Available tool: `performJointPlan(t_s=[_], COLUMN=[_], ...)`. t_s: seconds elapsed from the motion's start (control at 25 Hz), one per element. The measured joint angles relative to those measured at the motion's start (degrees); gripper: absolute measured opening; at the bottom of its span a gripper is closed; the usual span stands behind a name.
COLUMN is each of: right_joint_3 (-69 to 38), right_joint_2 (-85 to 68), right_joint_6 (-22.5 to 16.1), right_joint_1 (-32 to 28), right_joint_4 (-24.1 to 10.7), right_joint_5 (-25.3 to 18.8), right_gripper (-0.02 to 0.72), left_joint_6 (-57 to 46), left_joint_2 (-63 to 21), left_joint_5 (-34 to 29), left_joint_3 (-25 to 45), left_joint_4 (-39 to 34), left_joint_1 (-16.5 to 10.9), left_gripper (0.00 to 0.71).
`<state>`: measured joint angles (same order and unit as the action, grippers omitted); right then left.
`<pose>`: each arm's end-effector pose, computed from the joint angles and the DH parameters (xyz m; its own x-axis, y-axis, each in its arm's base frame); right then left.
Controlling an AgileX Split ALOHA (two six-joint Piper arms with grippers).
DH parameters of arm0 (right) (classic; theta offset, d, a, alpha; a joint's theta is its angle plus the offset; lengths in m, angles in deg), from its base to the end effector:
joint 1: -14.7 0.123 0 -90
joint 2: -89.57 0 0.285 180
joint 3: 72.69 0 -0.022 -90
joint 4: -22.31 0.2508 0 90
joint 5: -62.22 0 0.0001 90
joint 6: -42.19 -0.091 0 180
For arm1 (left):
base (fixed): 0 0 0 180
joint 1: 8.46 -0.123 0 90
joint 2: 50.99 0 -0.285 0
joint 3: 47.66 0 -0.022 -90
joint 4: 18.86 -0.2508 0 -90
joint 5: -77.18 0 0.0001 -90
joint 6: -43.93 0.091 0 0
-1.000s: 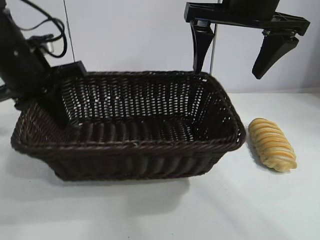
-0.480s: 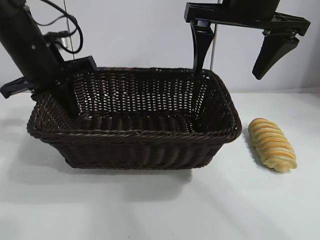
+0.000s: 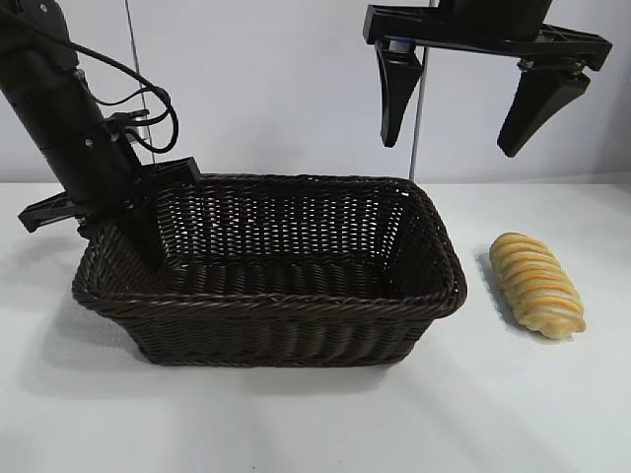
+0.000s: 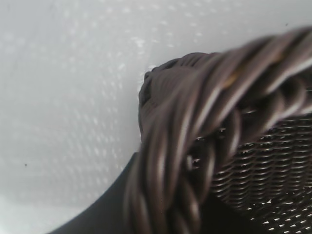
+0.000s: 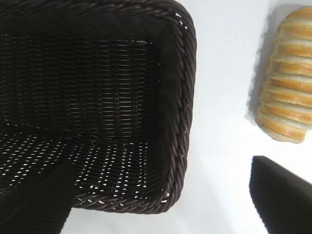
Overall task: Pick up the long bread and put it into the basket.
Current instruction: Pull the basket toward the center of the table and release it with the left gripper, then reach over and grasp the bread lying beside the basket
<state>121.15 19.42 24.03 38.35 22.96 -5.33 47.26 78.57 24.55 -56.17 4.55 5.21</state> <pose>0.3424 0.1510 0.2994 -0.9611 -0.0762 -0.2654 -0.1057 0.9895 0.0989 0.4020 -0.1274 0.1469 -0.9950 0.0491 -0.0869 0.0757 0.9389 -0.3359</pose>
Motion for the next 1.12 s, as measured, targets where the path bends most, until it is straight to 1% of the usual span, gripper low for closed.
performJointPlan(t_s=[0.08,0.12,0.16,0.24,0.36,0.48,0.72,0.8,1.0,1.12], right_joint_3=[0.0,0.0,0.0,0.0,0.0,0.0,0.0,0.0,0.0,0.0], right_joint_2=[0.0,0.0,0.0,0.0,0.0,0.0,0.0,0.0,0.0,0.0], right_joint_6=[0.0,0.0,0.0,0.0,0.0,0.0,0.0,0.0,0.0,0.0], right_joint_1=[0.0,0.0,0.0,0.0,0.0,0.0,0.0,0.0,0.0,0.0], right_joint_4=[0.0,0.0,0.0,0.0,-0.1,0.0,0.0,0.0,0.0,0.0], right_joint_5=[0.0,0.0,0.0,0.0,0.0,0.0,0.0,0.0,-0.1,-0.1], right_gripper=[0.695,0.695,0.695,0.695,0.695,0.695,0.695,0.695,0.695,0.695], left_joint_6=[0.0,-0.1,-0.3,-1.0,-1.6,-1.8,-2.2,-2.4,-2.8,-2.8], left_joint_2=[0.0,0.0,0.0,-0.3,-2.0,-5.0,-9.9,-11.9,-16.4,-16.9], left_joint_5=[-0.4,-0.6,-0.8,-1.0,-1.5,-2.7,-7.7,-8.9,-10.6,-10.7], left_joint_3=[0.0,0.0,0.0,0.0,0.0,0.0,0.0,0.0,0.0,0.0], left_joint_4=[0.1,0.1,0.1,0.0,-0.1,-0.2,-4.7,-5.9,-3.9,-1.8], left_joint_1=[0.0,0.0,0.0,0.0,-0.5,-1.4,-2.8,-2.8,-2.8,-2.8], left_gripper=[0.518,0.573,0.616,0.659,0.680,0.684,0.686,0.686,0.686,0.686])
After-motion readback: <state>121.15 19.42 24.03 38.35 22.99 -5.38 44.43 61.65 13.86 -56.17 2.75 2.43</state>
